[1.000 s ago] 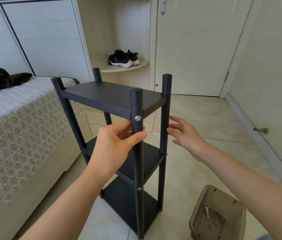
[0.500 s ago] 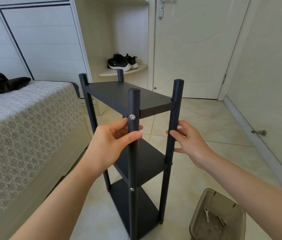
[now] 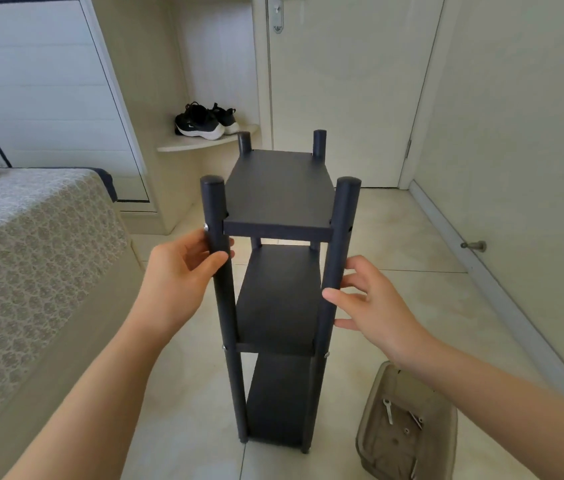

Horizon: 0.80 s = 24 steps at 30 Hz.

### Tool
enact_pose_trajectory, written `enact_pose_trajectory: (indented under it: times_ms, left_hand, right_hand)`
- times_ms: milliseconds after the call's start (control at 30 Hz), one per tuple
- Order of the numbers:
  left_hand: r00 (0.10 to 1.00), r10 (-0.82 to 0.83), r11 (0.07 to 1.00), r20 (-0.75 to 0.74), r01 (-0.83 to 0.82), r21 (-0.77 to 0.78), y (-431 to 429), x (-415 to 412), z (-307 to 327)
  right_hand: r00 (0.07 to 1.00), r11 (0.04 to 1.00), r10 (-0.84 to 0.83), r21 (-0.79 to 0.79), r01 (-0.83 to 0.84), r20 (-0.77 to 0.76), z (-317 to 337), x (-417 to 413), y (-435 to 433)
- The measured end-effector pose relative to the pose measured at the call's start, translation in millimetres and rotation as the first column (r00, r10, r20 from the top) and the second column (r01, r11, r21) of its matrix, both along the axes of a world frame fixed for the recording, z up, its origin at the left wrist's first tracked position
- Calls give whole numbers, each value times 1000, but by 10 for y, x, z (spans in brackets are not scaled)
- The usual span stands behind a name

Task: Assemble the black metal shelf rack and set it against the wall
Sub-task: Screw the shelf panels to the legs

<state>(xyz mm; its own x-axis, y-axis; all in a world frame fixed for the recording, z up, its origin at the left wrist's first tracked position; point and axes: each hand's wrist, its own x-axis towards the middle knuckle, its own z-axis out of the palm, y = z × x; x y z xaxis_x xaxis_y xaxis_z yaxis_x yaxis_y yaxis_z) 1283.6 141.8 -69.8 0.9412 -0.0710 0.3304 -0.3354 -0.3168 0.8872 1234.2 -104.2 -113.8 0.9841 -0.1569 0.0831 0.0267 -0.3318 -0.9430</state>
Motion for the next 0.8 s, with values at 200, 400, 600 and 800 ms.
enact_pose_trajectory:
  times_ms: [200, 400, 600, 800]
  left_hand:
    - [996, 49, 999, -73, -48, 23, 86, -99, 3]
    - [988, 123, 987, -94, -111, 118, 167, -157, 9]
    - [942, 336, 892, 24, -326, 314, 228, -291, -19]
    - [916, -40, 998, -400, 53, 24, 12, -400, -69]
  right_hand:
    - [997, 1000, -18, 5, 19, -71, -56, -124, 139]
    - [997, 1000, -17, 1, 17, -73, -97, -134, 214]
    - [997, 1000, -13, -5, 12, -78, -93, -134, 274]
    - [994, 999, 34, 19, -33, -103, -31, -135, 281]
